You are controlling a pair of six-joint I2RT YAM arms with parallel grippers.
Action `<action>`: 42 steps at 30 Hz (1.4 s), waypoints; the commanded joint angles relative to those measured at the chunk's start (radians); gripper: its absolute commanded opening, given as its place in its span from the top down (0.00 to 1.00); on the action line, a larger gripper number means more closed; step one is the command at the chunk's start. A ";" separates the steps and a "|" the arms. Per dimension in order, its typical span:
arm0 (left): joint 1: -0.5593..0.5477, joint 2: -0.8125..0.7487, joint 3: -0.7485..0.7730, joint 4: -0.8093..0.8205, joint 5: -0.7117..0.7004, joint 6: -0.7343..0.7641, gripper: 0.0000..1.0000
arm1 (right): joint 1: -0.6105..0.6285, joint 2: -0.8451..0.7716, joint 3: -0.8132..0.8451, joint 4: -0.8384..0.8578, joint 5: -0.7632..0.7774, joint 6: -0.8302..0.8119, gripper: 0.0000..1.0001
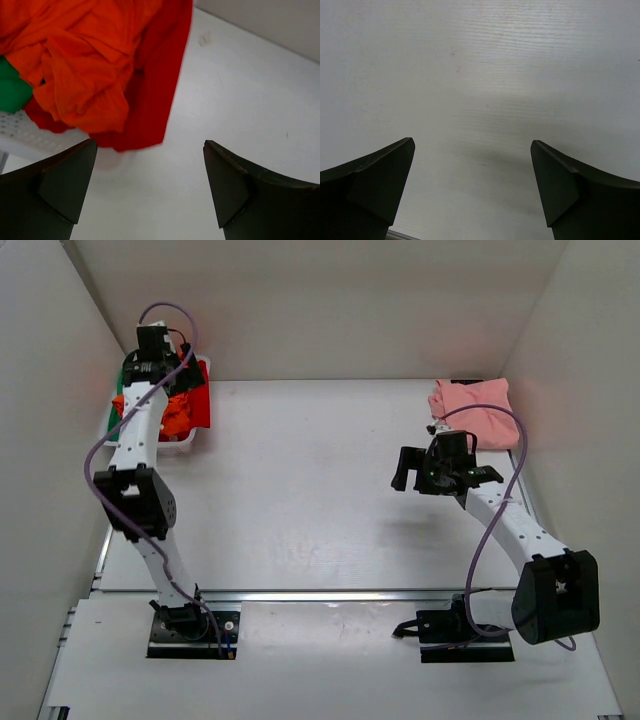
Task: Fold and stack the t-shirts
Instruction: Grab crumpled tshirt from bin with the left arm
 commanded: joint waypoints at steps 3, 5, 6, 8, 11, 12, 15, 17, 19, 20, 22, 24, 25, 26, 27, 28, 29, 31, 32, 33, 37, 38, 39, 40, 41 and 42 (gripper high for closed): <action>0.103 0.207 0.254 -0.088 -0.060 -0.156 0.02 | -0.021 0.053 0.095 0.039 -0.009 -0.058 0.01; 0.109 0.190 0.179 -0.022 -0.070 -0.150 0.01 | -0.035 0.077 0.116 0.042 -0.025 -0.088 0.01; 0.114 0.175 0.150 0.037 -0.074 -0.143 0.02 | -0.042 0.079 0.126 0.042 -0.028 -0.092 0.01; 0.117 0.109 0.019 0.128 -0.129 -0.120 0.01 | -0.044 0.096 0.130 0.068 -0.045 -0.088 0.01; 0.122 0.089 -0.045 0.201 -0.176 -0.087 0.01 | -0.039 0.102 0.138 0.089 -0.062 -0.080 0.01; 0.125 0.093 -0.038 0.205 -0.195 -0.084 0.01 | -0.029 0.097 0.138 0.098 -0.062 -0.081 0.01; 0.142 0.125 -0.007 0.202 -0.195 -0.083 0.02 | -0.029 0.102 0.136 0.112 -0.077 -0.074 0.01; 0.160 0.211 0.090 0.138 -0.186 -0.090 0.02 | -0.036 0.102 0.127 0.123 -0.081 -0.068 0.01; 0.160 0.262 0.158 0.083 -0.193 -0.087 0.02 | -0.042 0.094 0.127 0.112 -0.084 -0.072 0.01; 0.157 0.292 0.180 0.085 -0.195 -0.080 0.02 | -0.044 0.091 0.130 0.112 -0.078 -0.074 0.01; 0.157 0.323 0.189 0.085 -0.190 -0.083 0.02 | -0.049 0.087 0.127 0.117 -0.087 -0.072 0.01; 0.159 0.351 0.192 0.102 -0.183 -0.087 0.01 | -0.055 0.082 0.121 0.121 -0.087 -0.072 0.01; 0.159 0.365 0.195 0.107 -0.176 -0.089 0.01 | -0.056 0.077 0.120 0.124 -0.088 -0.069 0.01; 0.162 0.385 0.207 0.105 -0.169 -0.086 0.01 | -0.061 0.076 0.113 0.121 -0.082 -0.065 0.01; 0.163 0.411 0.236 0.098 -0.151 -0.092 0.02 | -0.062 0.076 0.112 0.124 -0.087 -0.063 0.01; 0.166 0.418 0.258 0.083 -0.120 -0.089 0.07 | -0.064 0.076 0.109 0.126 -0.082 -0.060 0.01; 0.168 0.440 0.282 0.061 -0.097 -0.099 0.10 | -0.062 0.074 0.115 0.127 -0.084 -0.055 0.01; 0.166 0.457 0.321 0.044 -0.060 -0.110 0.37 | -0.059 0.082 0.110 0.128 -0.082 -0.055 0.01; 0.168 0.463 0.330 0.044 -0.045 -0.115 0.48 | -0.055 0.090 0.116 0.123 -0.082 -0.054 0.00; 0.172 0.449 0.341 0.047 -0.032 -0.126 0.85 | -0.056 0.090 0.119 0.121 -0.091 -0.052 0.01; 0.169 0.312 0.315 0.096 0.029 -0.181 1.00 | -0.038 0.071 0.130 0.114 -0.079 -0.040 0.00; 0.160 0.272 0.295 0.142 0.028 -0.182 1.00 | -0.038 0.061 0.135 0.115 -0.087 -0.031 0.01; 0.142 0.183 0.243 0.195 0.012 -0.204 1.00 | -0.035 0.050 0.132 0.117 -0.084 -0.026 0.01; 0.111 0.079 0.173 0.232 0.021 -0.234 1.00 | -0.023 0.042 0.120 0.123 -0.073 -0.016 0.00; 0.097 0.029 0.133 0.318 0.049 -0.253 1.00 | -0.021 0.045 0.118 0.130 -0.078 -0.002 0.01; 0.061 -0.058 0.090 0.379 0.064 -0.288 1.00 | -0.019 0.030 0.119 0.121 -0.078 0.000 0.01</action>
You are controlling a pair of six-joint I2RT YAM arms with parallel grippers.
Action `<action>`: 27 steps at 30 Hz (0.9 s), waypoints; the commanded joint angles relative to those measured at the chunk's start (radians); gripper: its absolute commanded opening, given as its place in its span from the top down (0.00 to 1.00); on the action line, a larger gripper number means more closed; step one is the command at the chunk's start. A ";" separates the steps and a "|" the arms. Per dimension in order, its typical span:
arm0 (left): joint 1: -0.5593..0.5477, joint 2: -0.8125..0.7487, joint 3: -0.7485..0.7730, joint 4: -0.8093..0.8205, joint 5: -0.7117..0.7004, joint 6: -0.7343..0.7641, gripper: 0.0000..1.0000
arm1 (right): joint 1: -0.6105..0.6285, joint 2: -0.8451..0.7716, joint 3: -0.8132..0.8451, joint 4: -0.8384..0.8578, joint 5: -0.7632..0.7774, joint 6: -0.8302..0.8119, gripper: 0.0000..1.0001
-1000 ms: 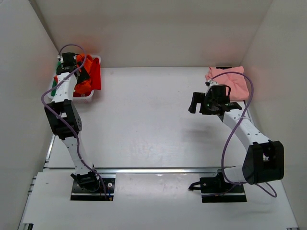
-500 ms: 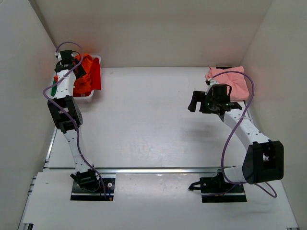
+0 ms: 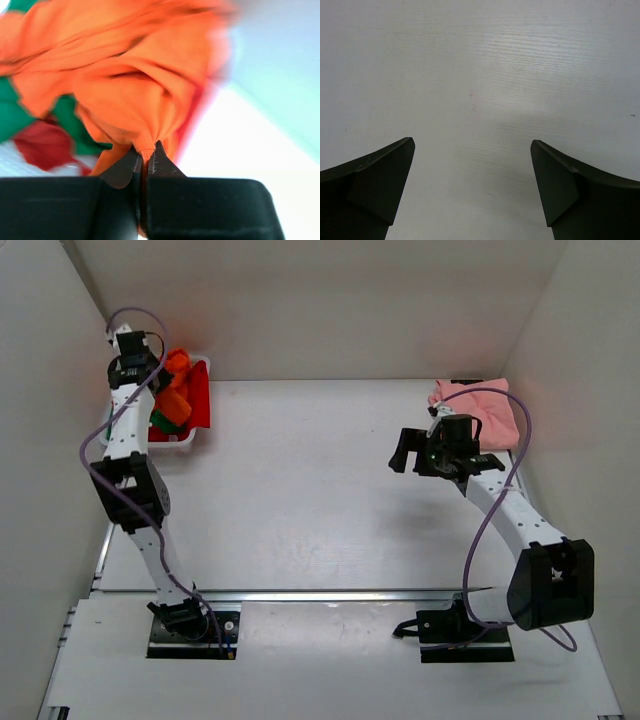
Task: Fold and stack the t-shirts
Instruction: Grab crumpled tshirt from bin with the left arm, then move the tshirt to the center of the board
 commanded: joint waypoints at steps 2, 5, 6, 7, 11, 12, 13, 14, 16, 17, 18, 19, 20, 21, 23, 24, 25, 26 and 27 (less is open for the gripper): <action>-0.153 -0.423 0.004 0.236 0.132 -0.147 1.00 | 0.036 -0.074 0.008 0.031 0.026 0.033 0.01; -0.263 -0.437 0.118 0.170 0.347 -0.233 1.00 | 0.013 -0.143 -0.037 0.034 0.012 0.055 0.01; -0.296 -0.461 0.115 0.168 0.413 -0.247 1.00 | -0.008 -0.157 -0.057 0.043 0.008 0.069 0.01; -0.323 -0.486 0.106 0.165 0.438 -0.279 1.00 | -0.017 -0.192 -0.064 0.045 0.001 0.064 0.01; -0.356 -0.697 -0.133 0.271 0.527 -0.382 1.00 | -0.091 -0.298 -0.106 0.022 -0.006 0.043 0.01; -0.350 -0.757 -0.217 0.285 0.551 -0.419 1.00 | -0.115 -0.327 -0.113 0.021 -0.029 0.043 0.01; -0.327 -0.789 -0.260 0.318 0.553 -0.433 1.00 | -0.147 -0.335 -0.120 0.013 -0.035 0.032 0.01; -0.311 -0.834 -0.326 0.322 0.570 -0.449 1.00 | -0.157 -0.352 -0.123 0.011 -0.051 0.036 0.01; -0.297 -0.895 -0.432 0.305 0.571 -0.451 1.00 | -0.166 -0.363 -0.123 0.013 -0.061 0.027 0.01; -0.307 -0.930 -0.519 0.291 0.576 -0.437 1.00 | -0.166 -0.361 -0.121 0.007 -0.063 0.032 0.01; -0.314 -0.947 -0.613 0.276 0.577 -0.427 1.00 | -0.157 -0.357 -0.115 0.014 -0.054 0.027 0.01; -0.328 -0.958 -0.665 0.273 0.591 -0.422 1.00 | -0.133 -0.351 -0.110 0.016 -0.057 0.030 0.01; -0.342 -0.960 -0.913 0.321 0.692 -0.433 0.89 | -0.082 -0.329 -0.109 0.033 -0.054 0.039 0.01; -0.340 -0.954 -1.039 0.375 0.712 -0.442 0.75 | -0.071 -0.311 -0.104 0.036 -0.055 0.046 0.01; -0.342 -0.955 -1.210 0.468 0.790 -0.477 0.40 | -0.019 -0.280 -0.097 0.039 -0.060 0.050 0.01; -0.345 -0.972 -1.286 0.495 0.794 -0.479 0.36 | 0.001 -0.253 -0.092 0.037 -0.052 0.046 0.01; -0.353 -0.999 -1.333 0.483 0.771 -0.450 0.31 | 0.041 -0.236 -0.086 0.039 -0.039 0.044 0.01; -0.360 -1.018 -1.347 0.472 0.718 -0.416 0.28 | 0.071 -0.229 -0.078 0.036 -0.014 0.040 0.01; -0.369 -1.055 -1.356 0.425 0.684 -0.392 0.29 | 0.090 -0.210 -0.075 0.037 -0.011 0.040 0.00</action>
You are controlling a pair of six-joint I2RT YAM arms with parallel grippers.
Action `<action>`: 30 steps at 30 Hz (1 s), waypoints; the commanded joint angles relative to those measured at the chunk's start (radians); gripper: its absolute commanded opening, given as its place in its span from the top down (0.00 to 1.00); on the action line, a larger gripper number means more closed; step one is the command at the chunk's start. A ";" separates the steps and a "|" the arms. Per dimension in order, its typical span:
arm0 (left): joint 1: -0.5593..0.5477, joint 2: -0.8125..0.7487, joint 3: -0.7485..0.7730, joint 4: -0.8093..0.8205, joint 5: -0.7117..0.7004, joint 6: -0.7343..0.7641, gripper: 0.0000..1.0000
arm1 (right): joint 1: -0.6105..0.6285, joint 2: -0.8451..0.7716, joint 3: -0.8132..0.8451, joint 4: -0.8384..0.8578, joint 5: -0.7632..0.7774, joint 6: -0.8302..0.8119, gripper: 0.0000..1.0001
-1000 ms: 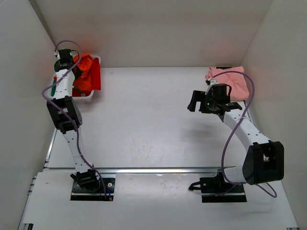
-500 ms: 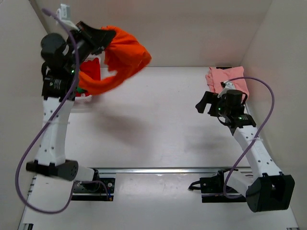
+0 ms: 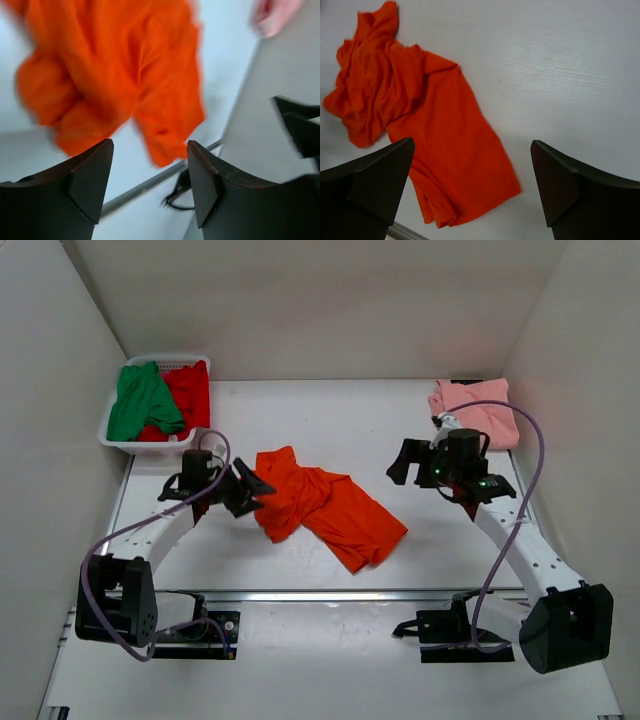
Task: Fold and stack the t-shirts
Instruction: Move the tshirt to the center of the board, then flatten out the tshirt
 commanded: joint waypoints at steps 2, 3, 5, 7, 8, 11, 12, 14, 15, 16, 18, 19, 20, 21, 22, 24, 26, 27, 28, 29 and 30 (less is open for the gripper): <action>-0.030 -0.213 -0.011 -0.014 -0.090 0.115 0.26 | 0.105 0.050 0.032 0.051 0.036 0.005 0.01; -0.022 -0.217 -0.011 -0.053 -0.116 0.132 0.28 | 0.121 0.048 0.023 0.065 0.036 0.020 0.01; -0.024 -0.218 -0.009 -0.116 -0.148 0.195 0.29 | 0.138 0.080 0.021 0.054 0.046 0.016 0.01; -0.051 -0.205 -0.024 -0.162 -0.193 0.222 0.31 | 0.168 0.093 0.021 0.020 0.083 0.013 0.01; -0.068 -0.220 -0.059 -0.159 -0.228 0.218 0.32 | 0.194 0.106 0.015 0.008 0.103 0.011 0.01; -0.090 -0.261 -0.173 -0.081 -0.250 0.168 0.33 | 0.263 0.125 0.007 -0.013 0.154 0.030 0.01; -0.094 -0.273 -0.191 -0.063 -0.276 0.160 0.34 | 0.288 0.128 -0.002 -0.015 0.161 0.036 0.01; -0.111 -0.293 -0.228 -0.079 -0.322 0.152 0.35 | 0.303 0.117 -0.024 -0.021 0.151 0.050 0.00; -0.116 -0.300 -0.239 -0.077 -0.358 0.158 0.35 | 0.305 0.105 -0.048 -0.009 0.142 0.062 0.01; -0.111 -0.313 -0.245 -0.084 -0.363 0.161 0.36 | 0.305 0.102 -0.062 -0.003 0.140 0.059 0.01; -0.111 -0.336 -0.273 -0.068 -0.391 0.164 0.35 | 0.314 0.065 -0.088 0.009 0.152 0.056 0.00; -0.116 -0.343 -0.287 -0.045 -0.399 0.158 0.35 | 0.316 0.068 -0.105 0.011 0.155 0.065 0.01; -0.116 -0.346 -0.300 -0.020 -0.409 0.157 0.35 | 0.297 0.047 -0.111 0.017 0.148 0.061 0.01; -0.122 -0.343 -0.311 -0.012 -0.425 0.155 0.35 | 0.290 0.039 -0.120 0.022 0.146 0.060 0.00; -0.130 -0.330 -0.314 0.000 -0.432 0.155 0.35 | 0.284 0.036 -0.126 0.025 0.143 0.060 0.01; -0.142 -0.277 -0.327 0.032 -0.436 0.160 0.34 | 0.279 0.031 -0.128 0.017 0.142 0.063 0.01; -0.163 -0.243 -0.334 0.092 -0.425 0.149 0.34 | 0.277 0.021 -0.134 0.034 0.133 0.059 0.01; -0.165 -0.226 -0.340 0.106 -0.431 0.135 0.33 | 0.274 0.019 -0.140 0.033 0.120 0.062 0.01; -0.179 -0.220 -0.339 0.126 -0.439 0.128 0.33 | 0.276 0.024 -0.146 0.045 0.117 0.060 0.05; -0.193 -0.202 -0.337 0.144 -0.446 0.132 0.33 | 0.274 0.025 -0.148 0.039 0.114 0.056 0.10; -0.194 -0.180 -0.325 0.149 -0.454 0.128 0.34 | 0.280 0.028 -0.149 0.049 0.115 0.059 0.12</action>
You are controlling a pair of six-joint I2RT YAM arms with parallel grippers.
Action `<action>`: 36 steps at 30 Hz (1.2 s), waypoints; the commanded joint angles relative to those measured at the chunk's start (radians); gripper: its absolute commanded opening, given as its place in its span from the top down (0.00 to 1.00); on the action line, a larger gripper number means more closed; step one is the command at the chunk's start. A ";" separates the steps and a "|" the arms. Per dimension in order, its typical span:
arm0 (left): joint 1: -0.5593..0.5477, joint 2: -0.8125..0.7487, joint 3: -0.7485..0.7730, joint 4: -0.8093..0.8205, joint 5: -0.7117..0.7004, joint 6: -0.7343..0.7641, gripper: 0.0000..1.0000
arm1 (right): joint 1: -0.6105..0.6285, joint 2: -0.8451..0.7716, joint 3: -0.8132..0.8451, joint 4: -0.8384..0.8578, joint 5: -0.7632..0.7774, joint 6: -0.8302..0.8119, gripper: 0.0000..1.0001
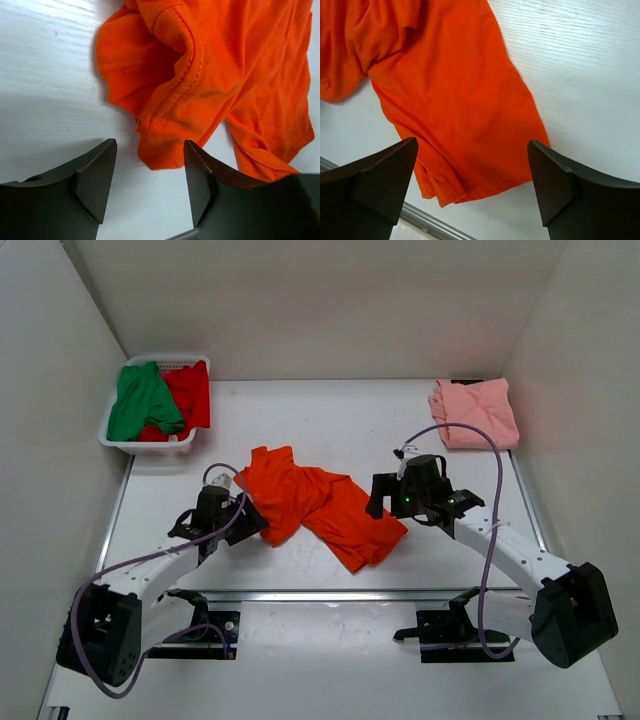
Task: Fold and stack the t-shirts
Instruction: Flatten out the tshirt
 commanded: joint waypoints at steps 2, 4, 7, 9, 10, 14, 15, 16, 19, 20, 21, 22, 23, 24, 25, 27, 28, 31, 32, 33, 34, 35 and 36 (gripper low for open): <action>-0.036 0.060 0.022 0.101 -0.042 -0.012 0.33 | 0.015 -0.005 -0.020 0.054 -0.012 0.015 0.19; -0.036 0.077 0.031 0.104 -0.029 -0.010 0.35 | 0.031 0.004 -0.034 0.072 -0.018 0.024 0.32; -0.029 0.073 0.019 0.138 -0.006 -0.039 0.65 | 0.067 0.028 -0.063 0.091 -0.018 0.036 0.42; -0.036 0.050 0.016 0.144 0.002 -0.056 0.95 | 0.090 0.048 -0.086 0.098 -0.018 0.050 0.43; -0.032 0.035 0.011 0.144 -0.001 -0.059 1.00 | 0.109 0.050 -0.089 0.105 -0.020 0.058 0.42; -0.029 -0.004 0.045 0.096 0.005 -0.049 1.00 | 0.144 0.073 -0.095 0.094 -0.033 0.079 0.47; -0.024 -0.007 0.056 0.090 0.008 -0.042 1.00 | 0.152 0.064 -0.094 0.079 -0.036 0.084 0.49; -0.024 -0.005 0.059 0.084 0.016 -0.041 1.00 | 0.161 0.064 -0.094 0.063 -0.049 0.096 0.49; -0.019 -0.012 0.067 0.090 0.024 -0.047 1.00 | 0.178 0.056 -0.104 0.036 -0.088 0.104 0.46; -0.022 -0.009 0.061 0.092 0.021 -0.047 1.00 | 0.175 0.052 -0.115 0.028 -0.119 0.101 0.45; -0.023 -0.010 0.064 0.089 0.024 -0.050 1.00 | 0.178 0.052 -0.123 0.020 -0.130 0.099 0.47; -0.021 -0.015 0.064 0.095 0.027 -0.053 1.00 | 0.190 0.059 -0.129 0.020 -0.150 0.095 0.48; -0.016 -0.010 0.070 0.089 0.031 -0.053 1.00 | 0.189 0.056 -0.118 0.004 -0.167 0.082 0.63; -0.006 -0.013 0.070 0.087 0.039 -0.053 1.00 | 0.192 0.056 -0.112 -0.004 -0.168 0.073 0.90; -0.009 -0.024 0.077 0.086 0.043 -0.055 1.00 | 0.190 0.062 -0.108 -0.038 -0.164 0.062 1.00; 0.032 -0.034 0.114 0.052 0.071 -0.047 1.00 | 0.187 0.061 -0.046 -0.131 -0.123 0.024 1.00; 0.046 -0.044 0.154 0.040 0.082 -0.038 1.00 | 0.177 0.039 -0.023 -0.154 -0.080 0.019 1.00; 0.132 -0.058 0.314 -0.055 0.134 0.005 1.00 | 0.108 -0.065 0.087 -0.245 -0.037 -0.036 1.00; 0.157 -0.053 0.394 -0.104 0.148 0.022 1.00 | 0.066 -0.101 0.139 -0.271 -0.027 -0.054 1.00; 0.171 -0.055 0.433 -0.137 0.148 0.033 1.00 | 0.045 -0.120 0.200 -0.291 -0.020 -0.083 1.00; 0.184 -0.056 0.515 -0.173 0.154 0.042 1.00 | 0.011 -0.152 0.258 -0.312 -0.012 -0.102 1.00; 0.186 -0.053 0.549 -0.180 0.152 0.050 1.00 | -0.020 -0.165 0.279 -0.334 0.005 -0.126 1.00; 0.195 -0.064 0.615 -0.197 0.143 0.042 1.00 | -0.024 -0.189 0.344 -0.342 0.008 -0.151 1.00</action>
